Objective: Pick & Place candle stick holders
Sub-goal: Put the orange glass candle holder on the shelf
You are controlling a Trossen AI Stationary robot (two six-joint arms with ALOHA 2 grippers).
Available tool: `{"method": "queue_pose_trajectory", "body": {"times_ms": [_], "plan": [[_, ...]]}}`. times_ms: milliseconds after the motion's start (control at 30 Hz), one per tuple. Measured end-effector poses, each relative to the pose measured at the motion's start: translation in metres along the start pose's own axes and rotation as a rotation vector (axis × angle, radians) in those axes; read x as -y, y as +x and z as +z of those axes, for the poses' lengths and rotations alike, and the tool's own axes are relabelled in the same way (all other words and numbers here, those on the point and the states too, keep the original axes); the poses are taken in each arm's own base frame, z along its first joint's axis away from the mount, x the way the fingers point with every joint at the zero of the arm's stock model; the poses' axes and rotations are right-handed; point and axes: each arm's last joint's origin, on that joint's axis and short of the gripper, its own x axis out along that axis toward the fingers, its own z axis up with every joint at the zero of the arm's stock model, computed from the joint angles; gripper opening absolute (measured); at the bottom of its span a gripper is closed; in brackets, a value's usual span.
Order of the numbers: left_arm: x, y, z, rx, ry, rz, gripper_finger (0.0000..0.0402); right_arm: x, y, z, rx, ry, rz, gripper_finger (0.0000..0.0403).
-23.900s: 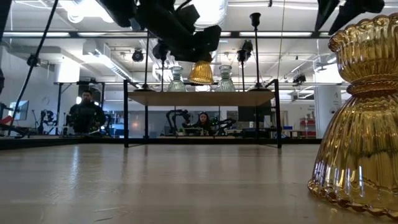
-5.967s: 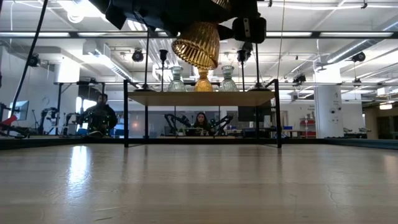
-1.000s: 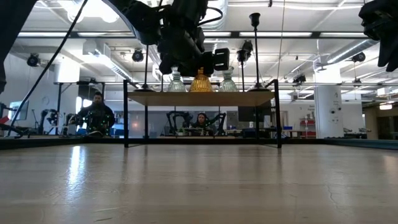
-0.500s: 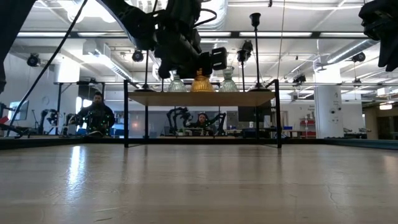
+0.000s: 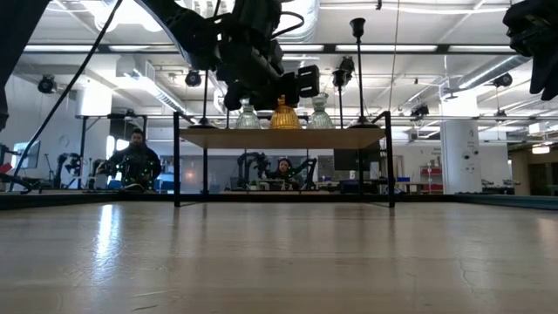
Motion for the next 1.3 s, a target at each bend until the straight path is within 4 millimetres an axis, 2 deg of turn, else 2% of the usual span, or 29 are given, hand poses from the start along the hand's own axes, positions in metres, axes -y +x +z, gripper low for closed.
{"method": "queue_pose_trajectory", "body": {"times_ms": [300,500,633,1000,1300], "plan": [[0.0002,-0.0003,-0.0002,-0.001,0.004,-0.001,0.0136,0.0000,0.0000,0.0000,0.000,0.000,0.000,0.0088],[-0.0001,0.0001,-0.0032,-0.012,0.005,-0.005,0.0234,0.0000,0.0000,0.0000,0.000,0.000,0.000,0.0084],[-0.0005,0.0002,-0.0053,-0.020,0.016,-0.003,0.0268,0.0000,0.0000,0.0000,0.000,0.000,0.000,0.0090],[-0.0003,0.0002,-0.0061,-0.027,0.030,-0.012,0.0275,0.0000,0.0000,0.0000,-0.001,-0.001,0.000,0.0102],[-0.0006,0.0013,-0.0051,-0.034,0.025,-0.038,0.0275,0.0000,0.0000,0.0000,-0.001,-0.015,0.000,0.0089]]}}
